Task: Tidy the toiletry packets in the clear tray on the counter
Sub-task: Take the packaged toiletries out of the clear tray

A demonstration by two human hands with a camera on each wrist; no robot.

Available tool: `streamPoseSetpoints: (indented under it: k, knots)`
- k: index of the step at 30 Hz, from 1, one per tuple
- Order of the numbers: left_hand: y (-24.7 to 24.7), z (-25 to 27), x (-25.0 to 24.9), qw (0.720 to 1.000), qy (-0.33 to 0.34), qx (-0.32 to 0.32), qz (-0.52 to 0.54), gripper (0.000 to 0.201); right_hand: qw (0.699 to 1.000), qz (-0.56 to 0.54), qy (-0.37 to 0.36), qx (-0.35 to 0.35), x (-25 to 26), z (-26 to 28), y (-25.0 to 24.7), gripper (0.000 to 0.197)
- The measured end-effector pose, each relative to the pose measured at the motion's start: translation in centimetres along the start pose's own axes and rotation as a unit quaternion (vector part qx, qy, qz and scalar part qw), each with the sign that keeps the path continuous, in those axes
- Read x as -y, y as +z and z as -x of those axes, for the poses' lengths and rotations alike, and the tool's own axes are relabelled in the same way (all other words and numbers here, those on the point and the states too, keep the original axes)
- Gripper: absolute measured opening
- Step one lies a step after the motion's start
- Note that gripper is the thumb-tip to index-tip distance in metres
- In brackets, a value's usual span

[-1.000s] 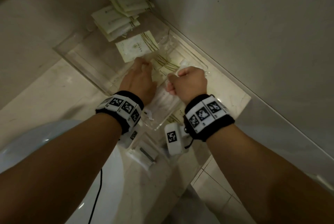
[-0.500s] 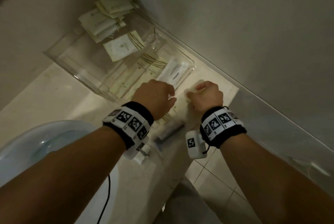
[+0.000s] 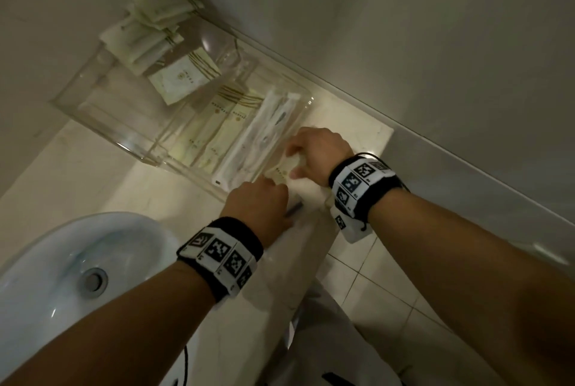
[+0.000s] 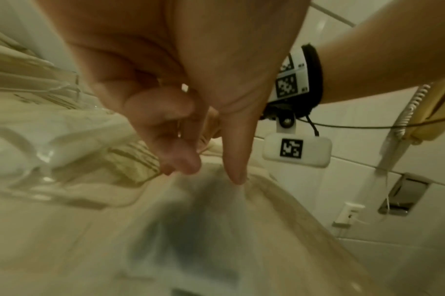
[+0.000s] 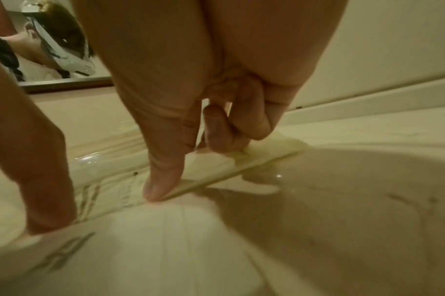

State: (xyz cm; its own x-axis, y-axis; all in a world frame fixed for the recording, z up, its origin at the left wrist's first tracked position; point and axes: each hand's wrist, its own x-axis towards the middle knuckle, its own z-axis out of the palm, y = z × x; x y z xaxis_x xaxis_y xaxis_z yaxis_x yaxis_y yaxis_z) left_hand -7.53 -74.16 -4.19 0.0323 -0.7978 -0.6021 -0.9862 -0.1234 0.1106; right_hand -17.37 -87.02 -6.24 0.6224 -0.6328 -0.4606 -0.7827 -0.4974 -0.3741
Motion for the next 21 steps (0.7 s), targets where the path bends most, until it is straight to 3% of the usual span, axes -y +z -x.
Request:
streamPoseSetpoints:
  k: [6,12,18,21]
  knots:
    - [0.1,-0.2,-0.6,1.0,-0.024,-0.01,0.016,0.048,0.998,-0.013,0.055,0.013,0.3,-0.2,-0.2,0.024]
    - [0.0,-0.7,-0.4,0.997,-0.044,0.012,0.061,0.029,0.997,-0.047,0.054,0.022,0.1,0.7,-1.6,0.021]
    - [-1.8,-0.1,1.1,0.983,-0.055,-0.008,0.174,0.032,0.996,-0.079,0.04,-0.003,0.0,1.6,-5.0,0.013]
    - [-4.0,0.4,2.8,0.971,-0.08,-0.028,0.221,0.04,0.988,-0.142,0.026,-0.055,0.1,1.9,-6.5,0.01]
